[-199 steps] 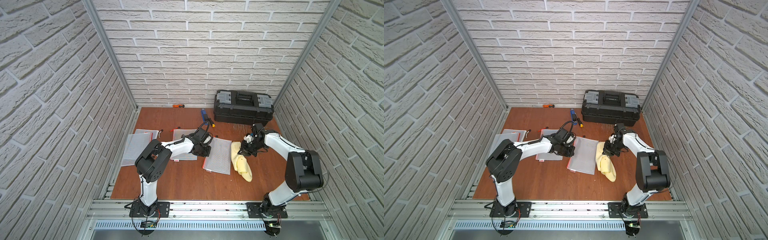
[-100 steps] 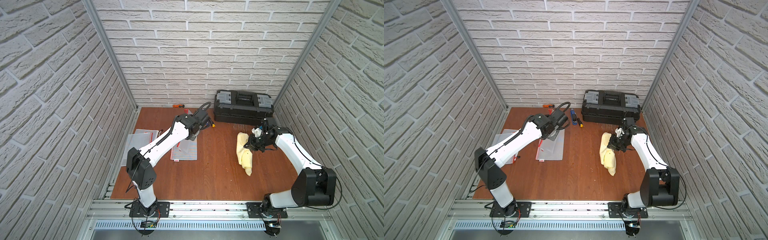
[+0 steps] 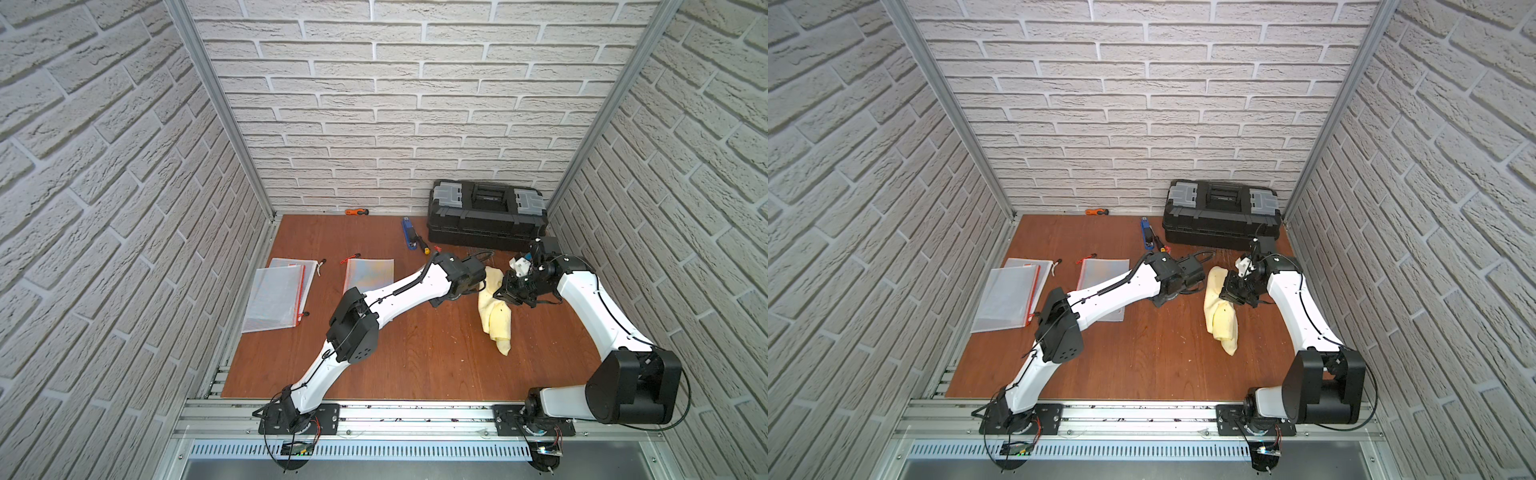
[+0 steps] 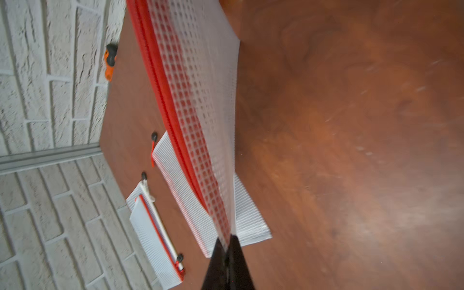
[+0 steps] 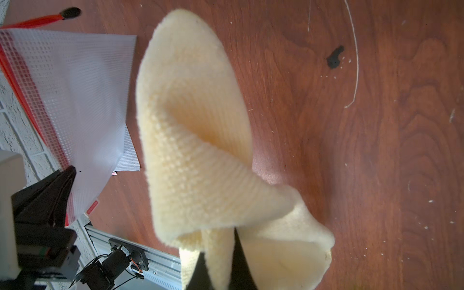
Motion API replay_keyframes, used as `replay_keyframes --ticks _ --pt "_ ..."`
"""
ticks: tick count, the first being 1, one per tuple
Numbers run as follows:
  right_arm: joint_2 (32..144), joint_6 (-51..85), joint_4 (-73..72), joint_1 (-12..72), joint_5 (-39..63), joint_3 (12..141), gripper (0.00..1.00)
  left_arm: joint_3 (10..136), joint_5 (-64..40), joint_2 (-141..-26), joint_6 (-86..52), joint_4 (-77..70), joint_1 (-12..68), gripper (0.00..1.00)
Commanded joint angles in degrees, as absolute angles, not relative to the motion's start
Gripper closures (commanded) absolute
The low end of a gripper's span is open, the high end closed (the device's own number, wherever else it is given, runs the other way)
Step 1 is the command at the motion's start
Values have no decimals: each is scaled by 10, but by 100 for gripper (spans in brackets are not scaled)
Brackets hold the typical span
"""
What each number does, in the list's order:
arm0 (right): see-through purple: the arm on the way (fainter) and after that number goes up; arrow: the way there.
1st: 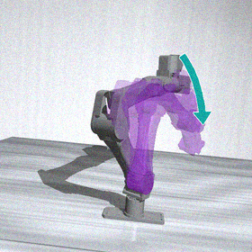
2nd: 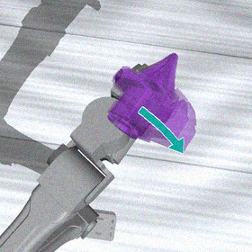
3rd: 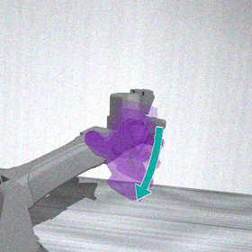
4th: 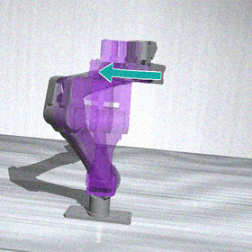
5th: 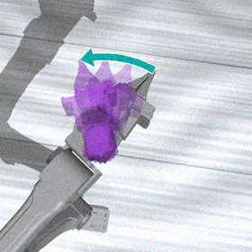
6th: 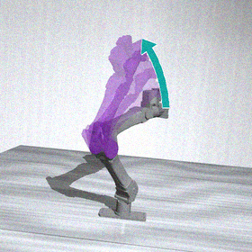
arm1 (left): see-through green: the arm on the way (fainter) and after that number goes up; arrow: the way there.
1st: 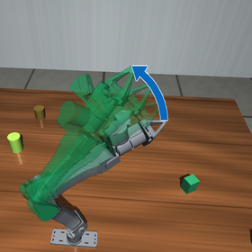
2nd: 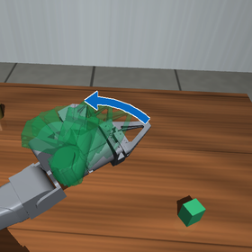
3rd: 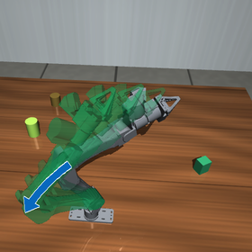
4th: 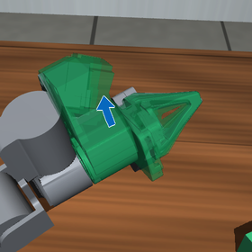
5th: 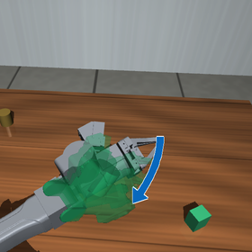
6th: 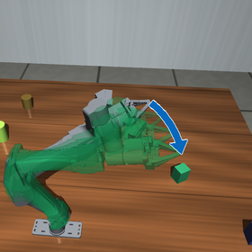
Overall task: Wipe the document bag
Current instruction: Adjust the document bag at the center of the board, then wipe the dirt from the document bag.
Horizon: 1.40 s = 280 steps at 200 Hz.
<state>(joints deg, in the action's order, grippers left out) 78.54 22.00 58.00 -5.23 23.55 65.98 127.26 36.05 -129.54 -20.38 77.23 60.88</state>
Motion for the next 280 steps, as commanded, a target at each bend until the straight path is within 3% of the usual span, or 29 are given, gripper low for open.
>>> replay_keyframes --ticks 1,29,58,75,96,110,134,160,182,225,280 --pt "770 202 598 -64 233 667 98 1310 287 -1314 -210 775 617 98" --pt "766 192 612 -75 232 674 98 1309 219 -1323 -223 736 623 94" --pt "759 187 620 -84 233 677 98 1300 164 -1333 -215 706 629 54" --pt "758 186 624 -89 230 682 98 1291 150 -1325 -215 684 637 48" --pt "759 185 630 -89 230 694 98 1254 141 -1285 -223 640 634 27" --pt "762 188 629 -89 231 702 98 1209 120 -1242 -239 598 616 25" --pt "787 205 599 -70 269 703 98 1080 83 -1148 -284 509 563 39" --pt "829 225 580 5 249 738 98 928 56 -1067 -336 441 481 82" --pt "873 247 553 55 252 775 98 832 31 -1023 -343 401 425 100" --pt "1027 267 528 150 254 881 98 754 -21 -1020 -342 345 373 100" --pt "1195 285 506 199 259 957 98 719 -78 -1035 -357 259 368 100"
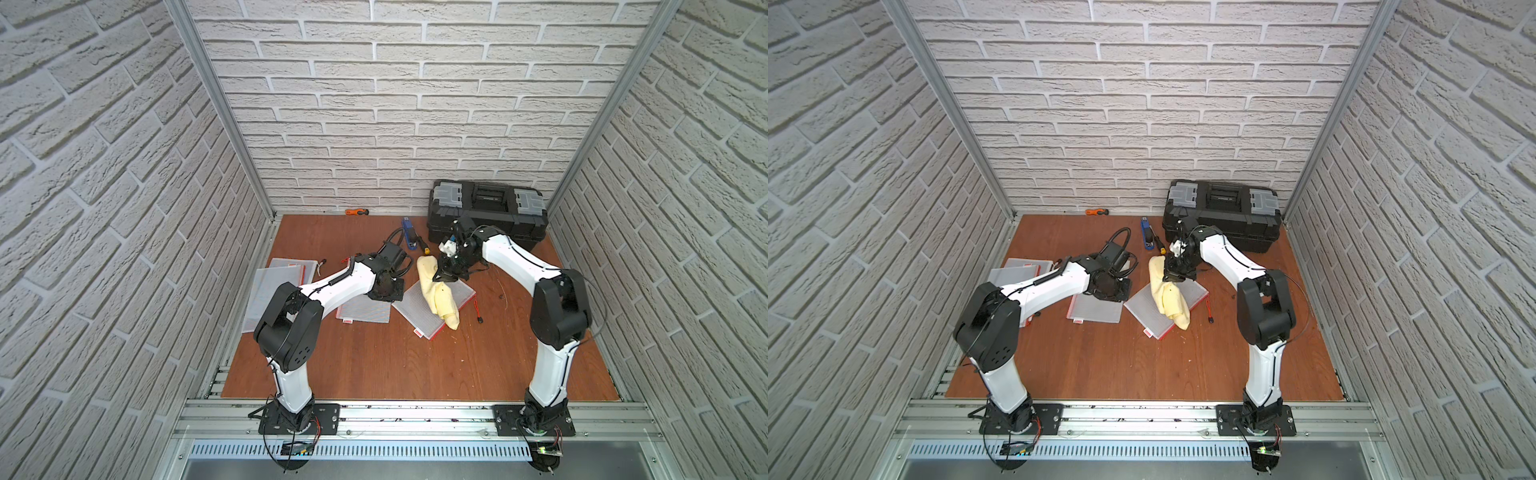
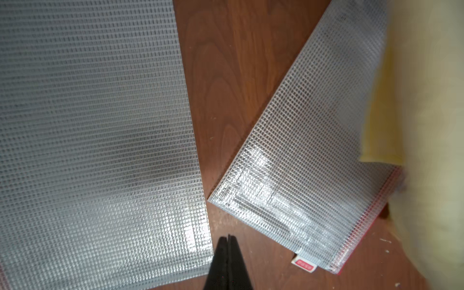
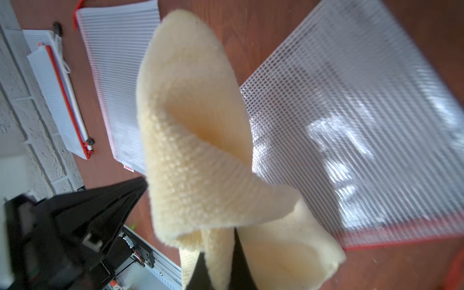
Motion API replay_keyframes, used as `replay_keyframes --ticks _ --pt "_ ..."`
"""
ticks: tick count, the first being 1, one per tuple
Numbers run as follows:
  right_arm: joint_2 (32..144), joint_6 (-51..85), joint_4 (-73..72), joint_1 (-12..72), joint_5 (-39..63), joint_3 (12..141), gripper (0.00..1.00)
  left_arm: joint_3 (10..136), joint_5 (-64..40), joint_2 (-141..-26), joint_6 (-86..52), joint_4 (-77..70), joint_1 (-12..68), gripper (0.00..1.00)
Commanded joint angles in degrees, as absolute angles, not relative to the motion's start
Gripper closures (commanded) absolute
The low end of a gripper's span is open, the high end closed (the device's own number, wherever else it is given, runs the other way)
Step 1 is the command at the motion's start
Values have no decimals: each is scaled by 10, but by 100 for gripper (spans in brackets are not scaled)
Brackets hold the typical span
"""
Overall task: Wipe the document bag
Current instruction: Wipe the dirt from the document bag.
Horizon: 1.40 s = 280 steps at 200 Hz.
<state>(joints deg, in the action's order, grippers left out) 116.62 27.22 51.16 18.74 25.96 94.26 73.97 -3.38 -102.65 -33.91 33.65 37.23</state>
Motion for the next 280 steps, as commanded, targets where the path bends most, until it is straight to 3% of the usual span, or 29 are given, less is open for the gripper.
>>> replay_keyframes --ticks 1,50,101,206,280 --pt "1196 285 506 199 259 956 98 718 -79 -1036 -358 257 368 100" --pt "1199 291 495 196 228 897 98 720 -100 -1094 -365 231 369 100" --pt "1170 312 455 190 233 835 98 705 -107 -1077 -355 234 388 100" --pt "1170 308 468 197 236 853 98 665 -107 -1079 -359 237 423 100" --pt "1209 328 455 270 272 880 98 660 -83 -1094 -355 256 428 100"
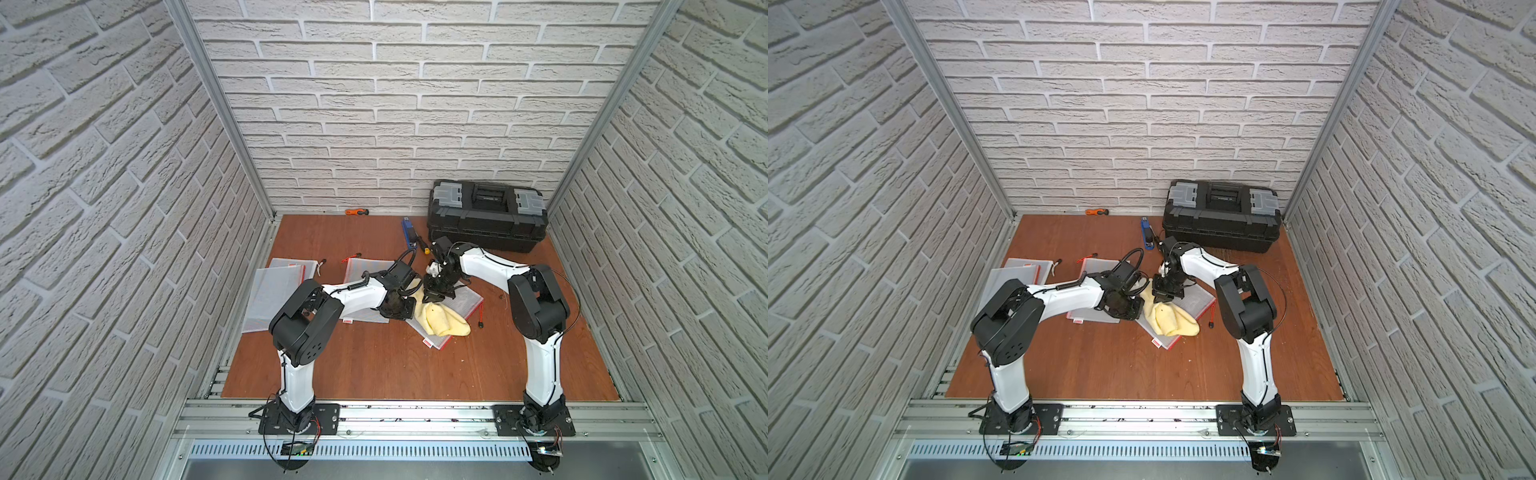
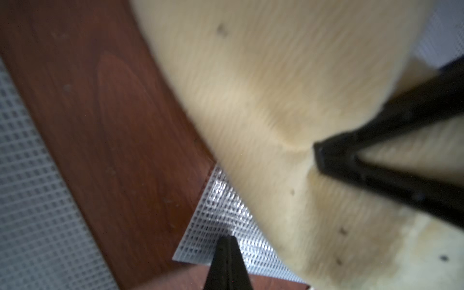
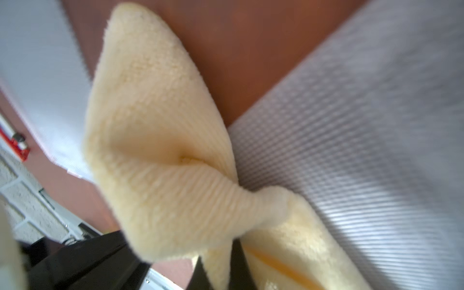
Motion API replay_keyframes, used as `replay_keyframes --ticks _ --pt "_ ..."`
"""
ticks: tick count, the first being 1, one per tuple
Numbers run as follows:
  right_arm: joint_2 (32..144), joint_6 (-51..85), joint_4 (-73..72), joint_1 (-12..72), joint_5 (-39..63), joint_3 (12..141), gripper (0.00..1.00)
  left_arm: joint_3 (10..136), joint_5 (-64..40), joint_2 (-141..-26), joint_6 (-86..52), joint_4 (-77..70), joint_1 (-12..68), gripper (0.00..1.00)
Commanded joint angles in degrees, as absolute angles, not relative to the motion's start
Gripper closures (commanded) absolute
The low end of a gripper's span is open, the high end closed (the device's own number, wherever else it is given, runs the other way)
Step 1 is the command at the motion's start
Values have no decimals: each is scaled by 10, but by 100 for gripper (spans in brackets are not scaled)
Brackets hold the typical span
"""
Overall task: Wipe the document bag
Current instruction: Wipe the dirt from the document bag.
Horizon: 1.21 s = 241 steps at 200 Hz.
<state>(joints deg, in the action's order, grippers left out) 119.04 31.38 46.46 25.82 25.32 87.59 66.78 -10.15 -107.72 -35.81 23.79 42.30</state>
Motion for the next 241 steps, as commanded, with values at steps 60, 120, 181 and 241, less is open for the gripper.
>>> replay_keyframes --ticks 60,120,181,241 --pt "1199 296 496 183 254 887 98 652 -75 -1094 -351 259 426 100" --pt "1201 226 584 64 225 940 98 641 -75 -1088 -349 256 427 100" --pt "1174 255 544 190 267 882 98 649 -76 -1096 -348 258 427 100" --pt "1137 293 488 227 272 785 98 658 -71 -1093 -337 268 427 100"
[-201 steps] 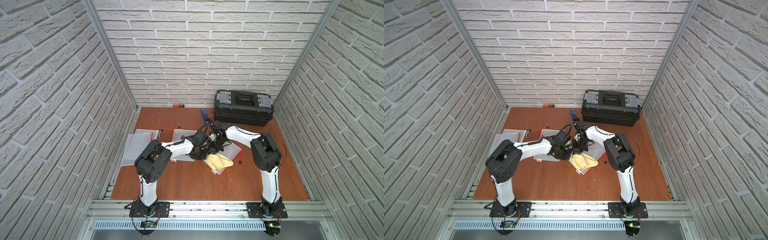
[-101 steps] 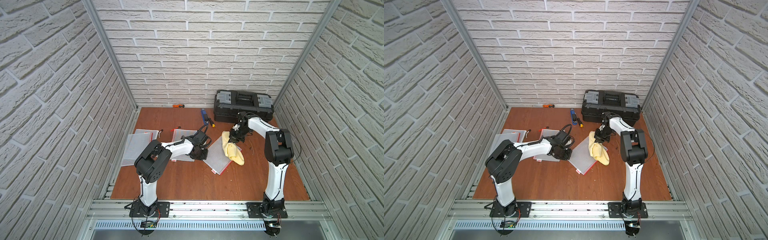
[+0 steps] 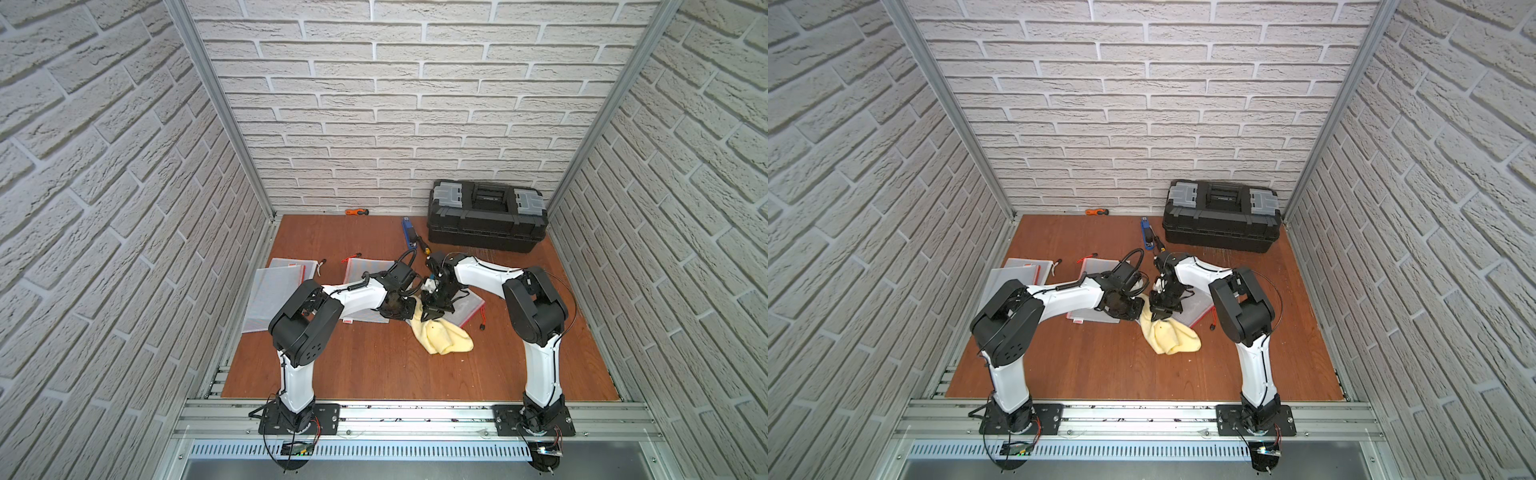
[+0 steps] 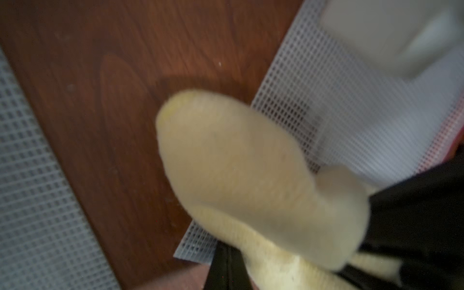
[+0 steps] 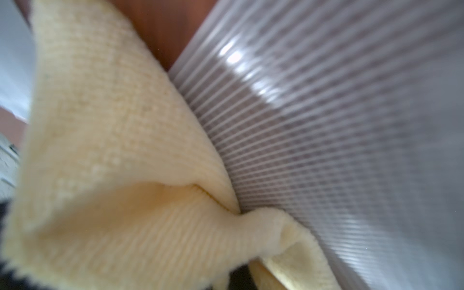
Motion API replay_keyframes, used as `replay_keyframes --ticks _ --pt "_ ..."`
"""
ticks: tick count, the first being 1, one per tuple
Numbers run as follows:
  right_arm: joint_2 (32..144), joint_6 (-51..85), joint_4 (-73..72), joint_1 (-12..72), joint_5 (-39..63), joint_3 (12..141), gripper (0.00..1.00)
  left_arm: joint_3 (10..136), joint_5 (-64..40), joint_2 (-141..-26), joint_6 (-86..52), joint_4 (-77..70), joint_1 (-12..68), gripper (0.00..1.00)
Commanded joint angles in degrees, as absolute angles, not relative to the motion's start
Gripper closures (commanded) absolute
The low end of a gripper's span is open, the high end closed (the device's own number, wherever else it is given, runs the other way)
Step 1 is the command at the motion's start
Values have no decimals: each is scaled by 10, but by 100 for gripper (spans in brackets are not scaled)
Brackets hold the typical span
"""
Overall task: Wipe the document bag
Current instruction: Wipe the dirt from the document bag.
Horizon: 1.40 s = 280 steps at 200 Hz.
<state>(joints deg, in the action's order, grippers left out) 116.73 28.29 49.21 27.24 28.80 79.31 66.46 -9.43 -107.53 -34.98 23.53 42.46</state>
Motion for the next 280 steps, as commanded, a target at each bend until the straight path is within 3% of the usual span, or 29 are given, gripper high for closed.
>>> replay_keyframes --ticks 1,57,81,105,158,182,280 --pt "1137 291 488 225 272 785 98 658 -71 -1093 -337 267 427 100" --pt "1093 230 550 65 252 801 98 655 -66 -1093 -337 265 427 100" --pt "1075 217 565 35 236 791 98 655 -65 -1091 -337 267 427 100" --pt "1062 242 535 64 269 759 98 659 -66 -1093 -336 267 427 100" --pt "1053 333 453 237 289 700 98 679 -65 -1100 -334 277 427 100" --pt "1043 349 431 251 283 666 98 679 -65 -1099 -335 278 427 100" --pt "1009 217 517 -24 234 634 98 670 -63 -1087 -337 278 427 100"
